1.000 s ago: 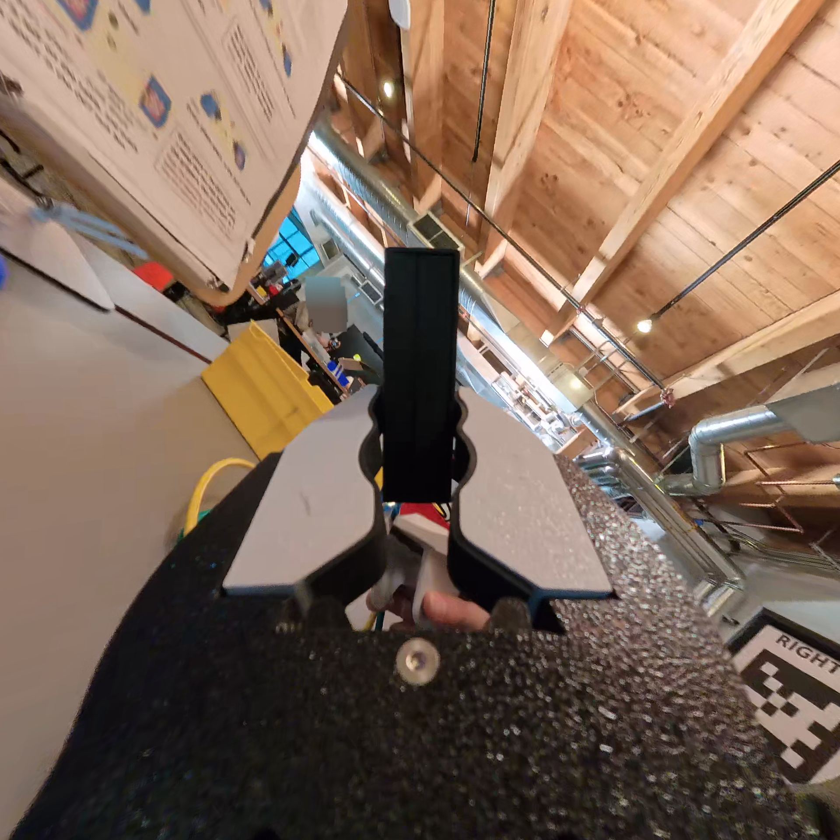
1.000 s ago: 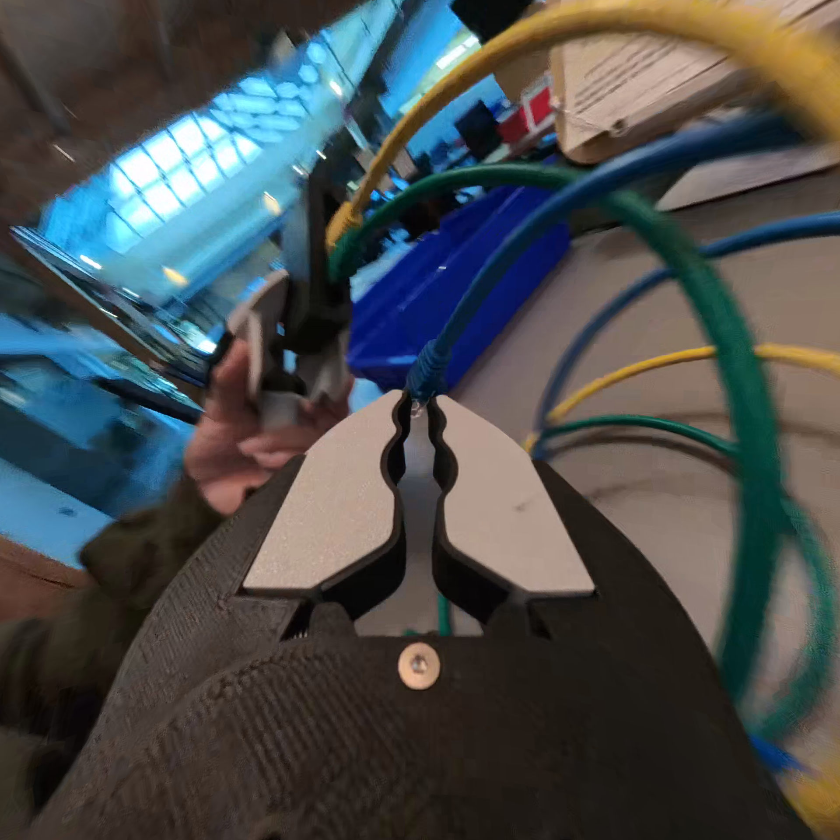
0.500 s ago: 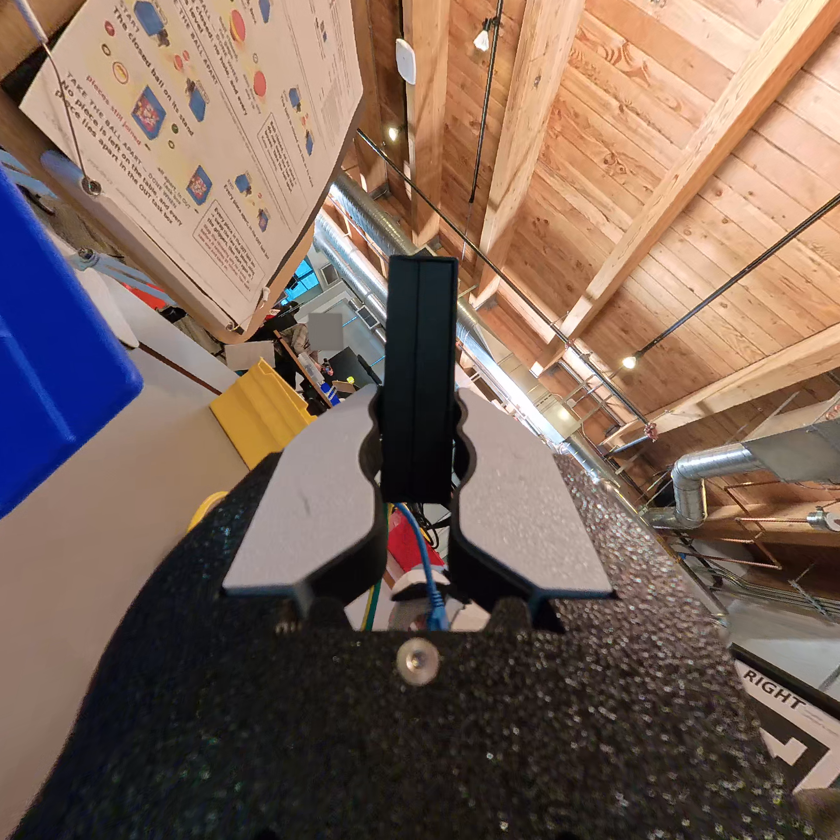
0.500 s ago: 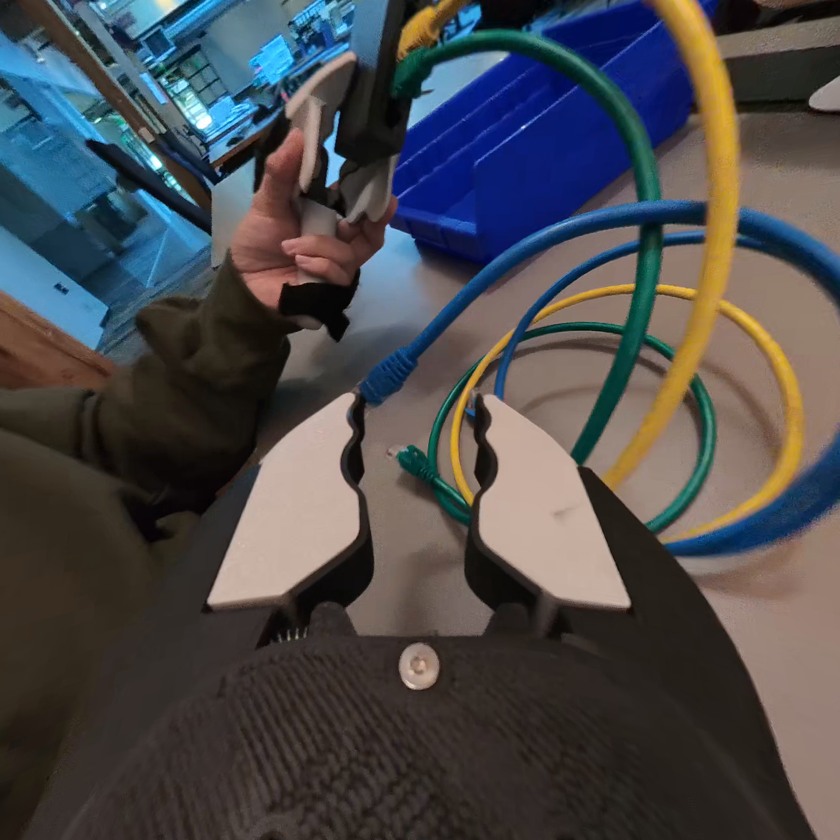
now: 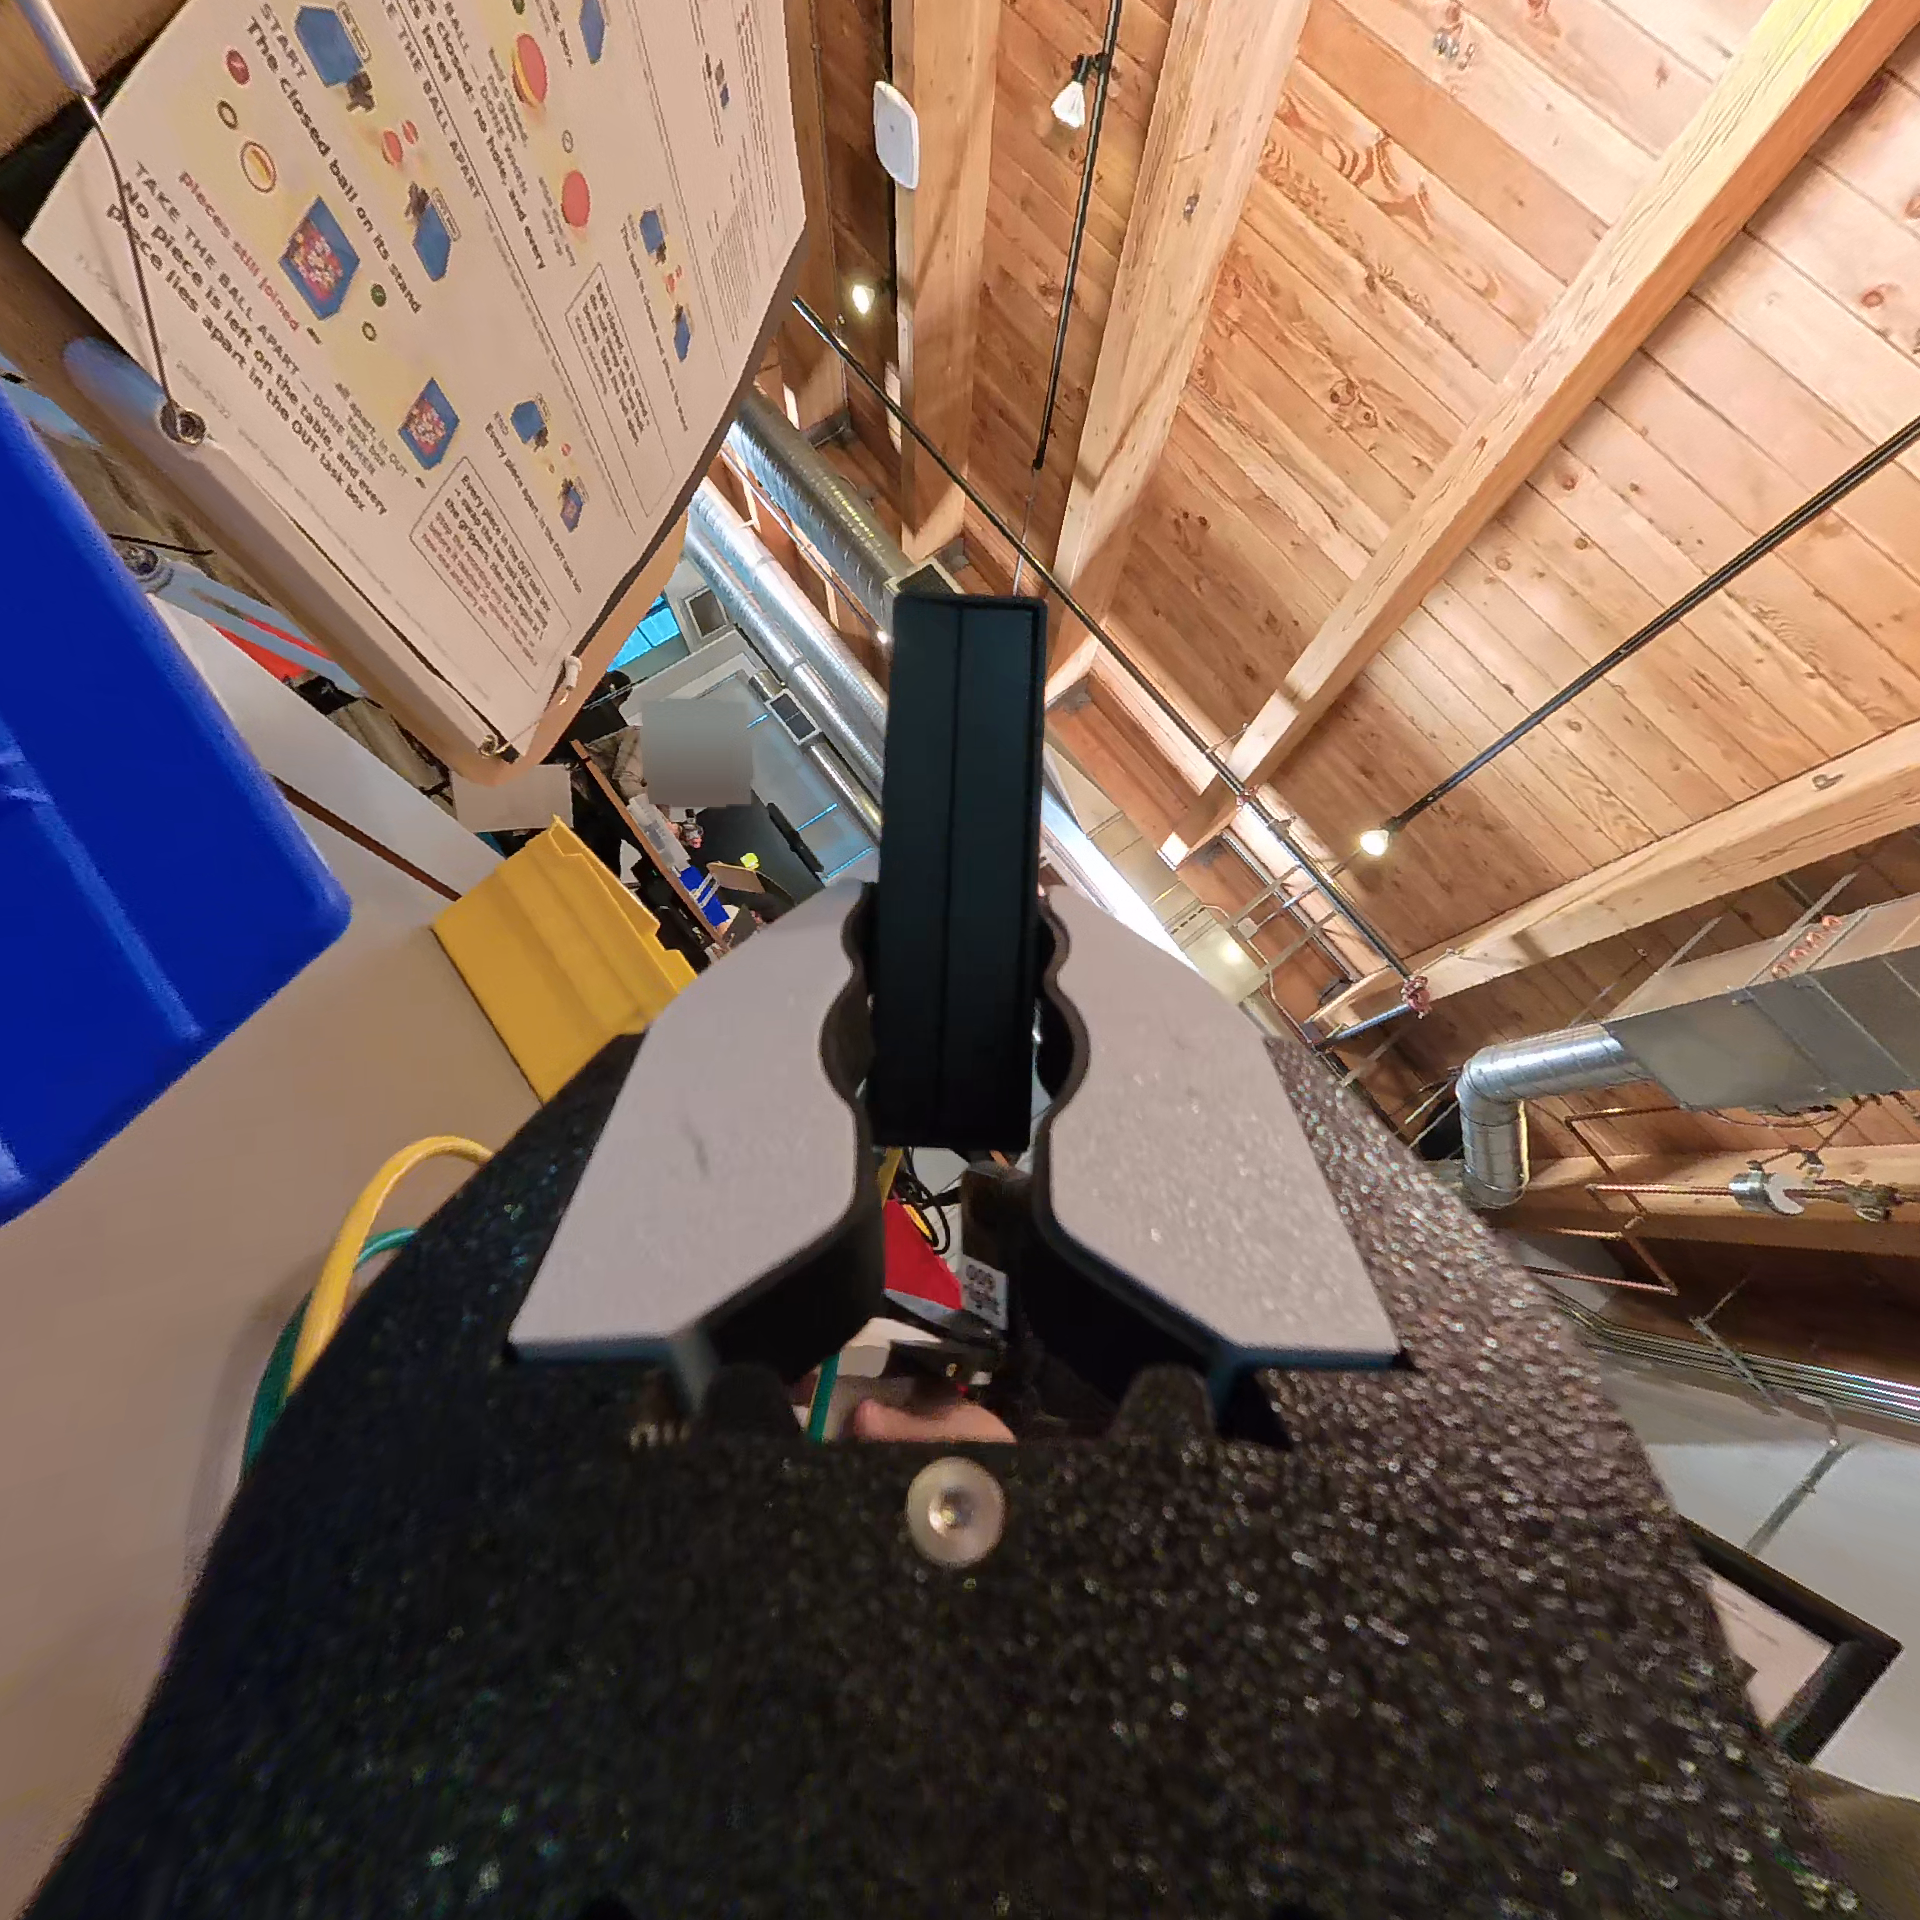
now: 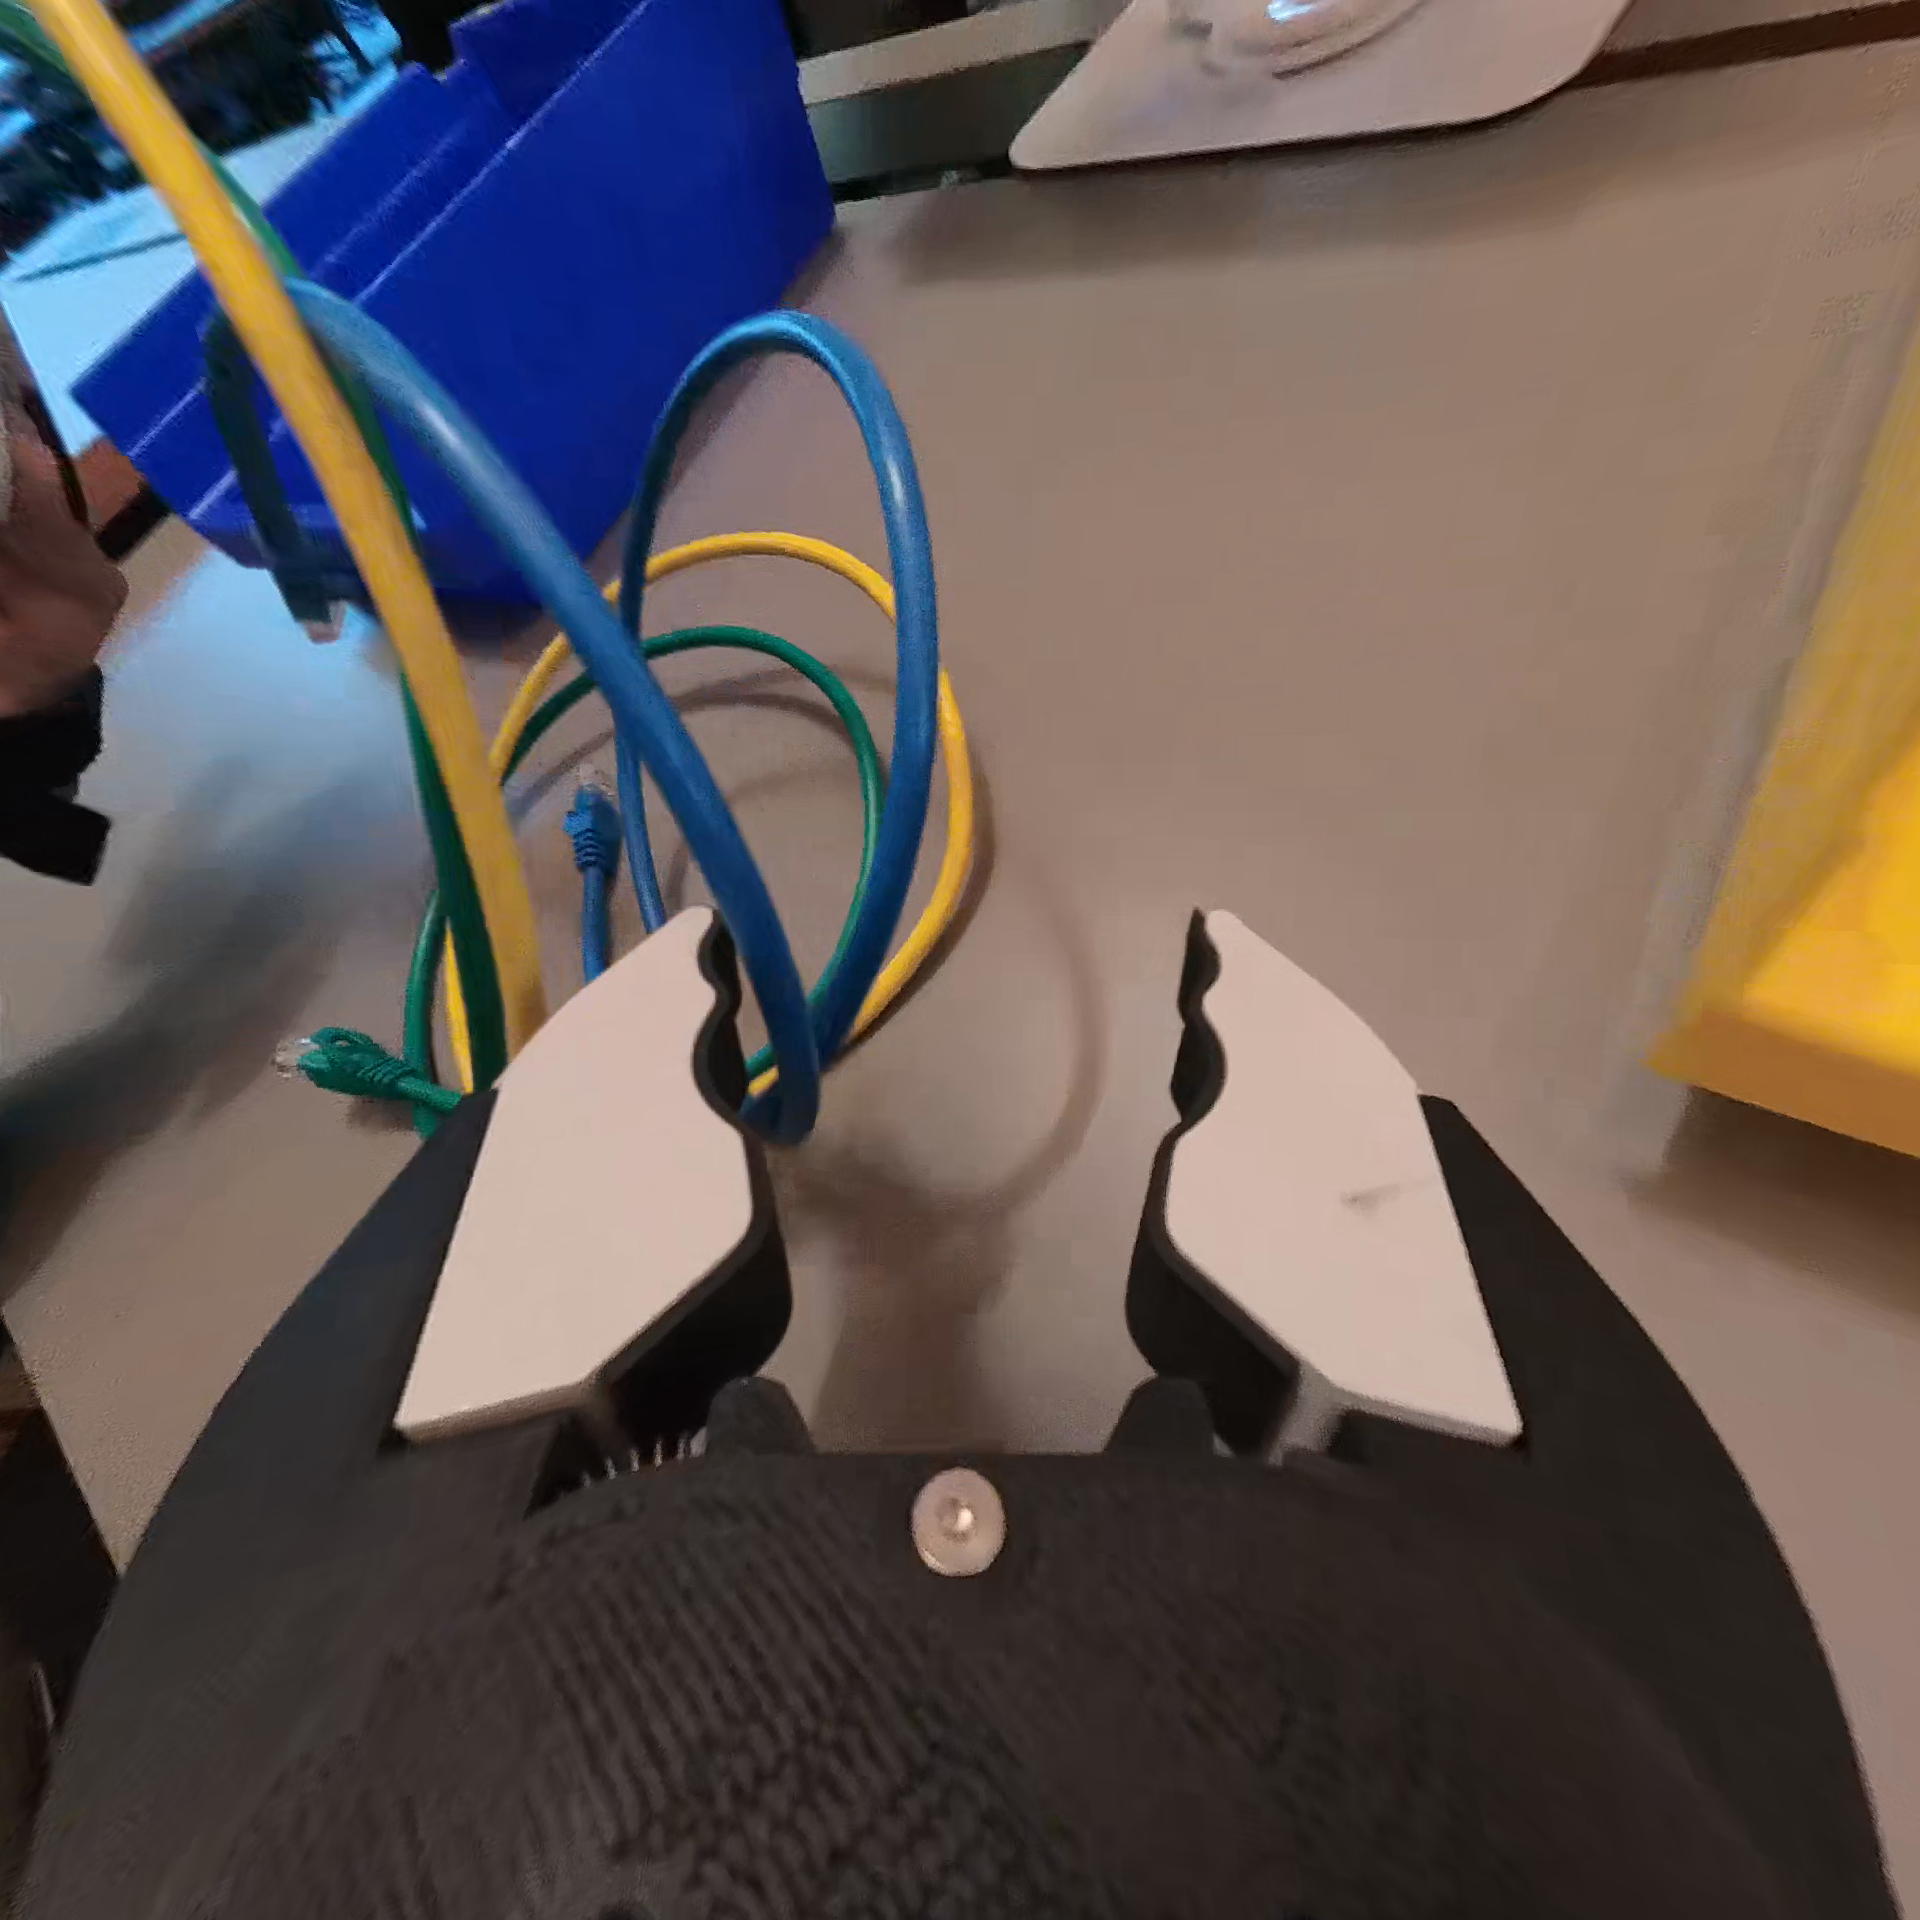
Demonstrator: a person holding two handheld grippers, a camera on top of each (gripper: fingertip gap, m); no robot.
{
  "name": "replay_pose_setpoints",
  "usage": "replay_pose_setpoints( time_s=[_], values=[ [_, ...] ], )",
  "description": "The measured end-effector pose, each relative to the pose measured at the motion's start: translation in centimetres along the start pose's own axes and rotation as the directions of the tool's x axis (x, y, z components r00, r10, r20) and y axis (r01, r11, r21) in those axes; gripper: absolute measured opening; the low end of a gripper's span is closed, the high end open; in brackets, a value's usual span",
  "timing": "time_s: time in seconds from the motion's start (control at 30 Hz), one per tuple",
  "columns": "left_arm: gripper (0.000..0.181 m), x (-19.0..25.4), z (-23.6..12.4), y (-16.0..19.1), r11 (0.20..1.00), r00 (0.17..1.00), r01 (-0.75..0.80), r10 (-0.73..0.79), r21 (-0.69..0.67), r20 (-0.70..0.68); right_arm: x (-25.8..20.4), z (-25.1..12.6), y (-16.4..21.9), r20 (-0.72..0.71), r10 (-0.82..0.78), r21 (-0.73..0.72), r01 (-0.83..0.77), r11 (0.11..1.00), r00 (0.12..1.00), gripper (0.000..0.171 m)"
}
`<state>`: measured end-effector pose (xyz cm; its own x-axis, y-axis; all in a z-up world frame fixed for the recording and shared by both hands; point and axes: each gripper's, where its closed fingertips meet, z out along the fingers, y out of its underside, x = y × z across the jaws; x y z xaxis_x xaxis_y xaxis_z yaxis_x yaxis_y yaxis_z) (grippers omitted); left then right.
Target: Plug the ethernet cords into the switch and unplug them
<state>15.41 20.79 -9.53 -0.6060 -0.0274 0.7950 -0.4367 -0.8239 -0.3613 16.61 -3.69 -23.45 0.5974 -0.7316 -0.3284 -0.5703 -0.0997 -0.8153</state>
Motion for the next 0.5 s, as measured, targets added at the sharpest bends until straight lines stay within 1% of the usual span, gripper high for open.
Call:
replay_pose_setpoints(
  time_s=[0.03, 0.07, 0.1, 0.2, 0.27, 0.33, 0.37, 0.4, 0.43, 0.5],
  values=[
    [0.027, 0.0, 0.0, 0.0, 1.000, 1.000, 0.005, -0.005, -0.001, -0.004, -0.7, 0.8, 0.0, 0.041, 0.005, -0.001, -0.005, 1.000, 0.999, 0.080],
    [0.027, 0.0, 0.0, 0.0, 1.000, 1.000, 0.008, -0.008, -0.003, -0.006, -1.4, 1.4, -0.1, 0.086, 0.004, 0.002, -0.004, 1.000, 0.996, 0.063],
    [0.027, 0.0, 0.0, 0.0, 1.000, 1.000, 0.008, -0.008, -0.003, -0.004, -1.8, 1.7, -0.3, 0.107, 0.005, 0.009, -0.006, 1.000, 0.994, 0.028],
    [0.027, -0.7, -0.5, -0.7, 1.000, 0.999, -0.008, 0.007, 0.023, 0.039, -3.2, 0.7, -2.1, 0.176, -0.017, 0.091, 0.000, 0.996, 0.984, 0.018],
    [0.027, -1.0, -1.0, -1.6, 0.999, 0.998, -0.024, 0.021, 0.049, 0.062, -4.3, -1.2, -3.9, 0.237, -0.047, 0.175, 0.005, 0.985, 0.970, 0.011],
    [0.026, -1.2, -1.5, -2.5, 0.997, 0.996, -0.045, 0.040, 0.066, 0.081, -5.3, -3.8, -5.6, 0.318, -0.057, 0.242, -0.023, 0.970, 0.947, 0.004],
    [0.026, -1.2, -1.8, -2.9, 0.995, 0.995, -0.050, 0.043, 0.082, 0.085, -5.7, -4.9, -6.0, 0.349, -0.082, 0.252, -0.010, 0.968, 0.934, 0.000],
    [0.027, -1.1, -2.0, -3.4, 0.994, 0.996, -0.045, 0.037, 0.097, 0.079, -6.1, -5.8, -5.9, 0.366, -0.113, 0.239, 0.024, 0.971, 0.924, 0.000],
    [0.026, -0.9, -2.1, -3.7, 0.994, 0.997, -0.036, 0.029, 0.106, 0.067, -6.0, -6.4, -5.8, 0.349, -0.145, 0.223, 0.068, 0.973, 0.926, 0.000],
    [0.027, -0.7, -2.5, -4.2, 0.992, 0.997, -0.040, 0.033, 0.118, 0.064, -5.1, -7.3, -6.3, 0.251, -0.204, 0.219, 0.149, 0.964, 0.946, 0.000]
  ],
)
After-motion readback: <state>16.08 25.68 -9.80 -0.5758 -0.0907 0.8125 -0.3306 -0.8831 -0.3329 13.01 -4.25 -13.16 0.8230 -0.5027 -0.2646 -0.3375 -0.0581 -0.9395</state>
